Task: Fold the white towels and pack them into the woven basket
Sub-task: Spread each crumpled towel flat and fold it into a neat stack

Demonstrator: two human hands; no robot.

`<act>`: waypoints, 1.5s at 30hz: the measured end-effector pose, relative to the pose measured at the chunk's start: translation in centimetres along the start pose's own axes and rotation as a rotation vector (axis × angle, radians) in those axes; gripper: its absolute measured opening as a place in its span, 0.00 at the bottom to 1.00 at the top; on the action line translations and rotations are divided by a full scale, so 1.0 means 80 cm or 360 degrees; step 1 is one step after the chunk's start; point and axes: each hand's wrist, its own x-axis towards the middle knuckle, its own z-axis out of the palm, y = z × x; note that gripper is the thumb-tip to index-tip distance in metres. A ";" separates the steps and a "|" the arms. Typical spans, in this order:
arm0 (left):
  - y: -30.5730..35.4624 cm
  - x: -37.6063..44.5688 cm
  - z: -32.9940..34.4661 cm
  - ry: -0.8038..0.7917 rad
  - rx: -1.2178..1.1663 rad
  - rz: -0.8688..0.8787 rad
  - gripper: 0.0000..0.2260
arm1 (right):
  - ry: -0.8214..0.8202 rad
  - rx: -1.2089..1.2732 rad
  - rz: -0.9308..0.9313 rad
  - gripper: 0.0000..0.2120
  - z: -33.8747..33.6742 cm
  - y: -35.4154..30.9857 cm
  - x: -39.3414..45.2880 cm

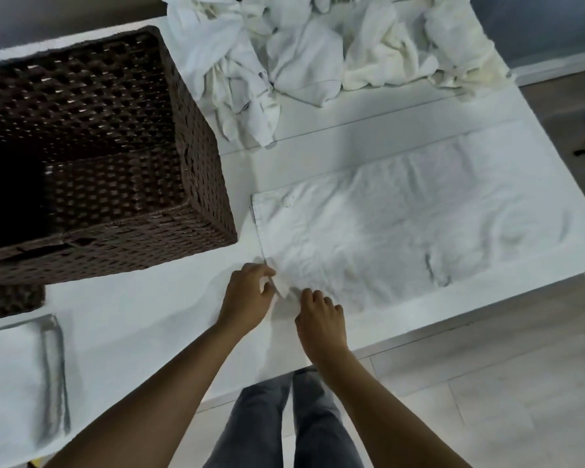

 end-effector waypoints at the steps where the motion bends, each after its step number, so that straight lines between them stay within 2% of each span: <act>1: 0.004 0.005 -0.005 0.0060 -0.0190 -0.0187 0.07 | 0.0019 0.0082 0.0026 0.11 -0.005 0.003 0.000; 4: 0.019 0.025 -0.016 -0.0019 -0.0894 -0.0832 0.09 | 0.0110 0.0316 0.0065 0.10 -0.027 0.012 -0.012; 6: 0.037 0.042 -0.021 -0.0162 -0.1435 -0.1092 0.10 | 0.0172 0.0458 0.0044 0.10 -0.044 0.015 -0.024; 8: 0.051 0.062 -0.027 -0.0193 -0.1691 -0.1152 0.11 | 0.0200 0.0577 0.0012 0.10 -0.062 0.016 -0.035; 11: 0.068 0.093 -0.033 -0.0039 -0.1826 -0.1139 0.08 | 0.0164 0.0749 -0.0060 0.11 -0.094 0.021 -0.050; 13: 0.080 0.111 -0.036 0.0056 -0.1829 -0.1117 0.04 | 0.0118 0.0879 -0.0111 0.11 -0.116 0.025 -0.058; 17: 0.113 0.119 -0.052 0.0324 -0.1623 -0.0918 0.11 | 0.0189 0.1066 -0.0213 0.06 -0.144 0.032 -0.073; 22: 0.116 0.106 -0.081 0.0500 -0.1464 -0.0671 0.07 | 0.0299 0.1122 -0.0261 0.04 -0.168 0.046 -0.085; 26: 0.147 0.101 -0.097 0.0518 -0.1449 -0.0547 0.08 | 0.0387 0.1151 -0.0116 0.04 -0.191 0.081 -0.089; 29: 0.205 0.085 -0.100 0.0551 -0.1487 -0.0436 0.03 | 0.0433 0.1239 -0.0018 0.05 -0.209 0.120 -0.095; 33: 0.271 0.069 -0.080 0.0594 -0.1494 -0.0297 0.03 | 0.0453 0.1364 0.0078 0.05 -0.234 0.179 -0.106; 37: 0.328 0.064 -0.048 0.0587 -0.1516 -0.0226 0.06 | 0.0446 0.1544 0.0165 0.09 -0.257 0.247 -0.115; 45: 0.457 0.078 0.040 0.0532 -0.1439 -0.0145 0.03 | 0.0474 0.1602 0.0296 0.03 -0.270 0.386 -0.127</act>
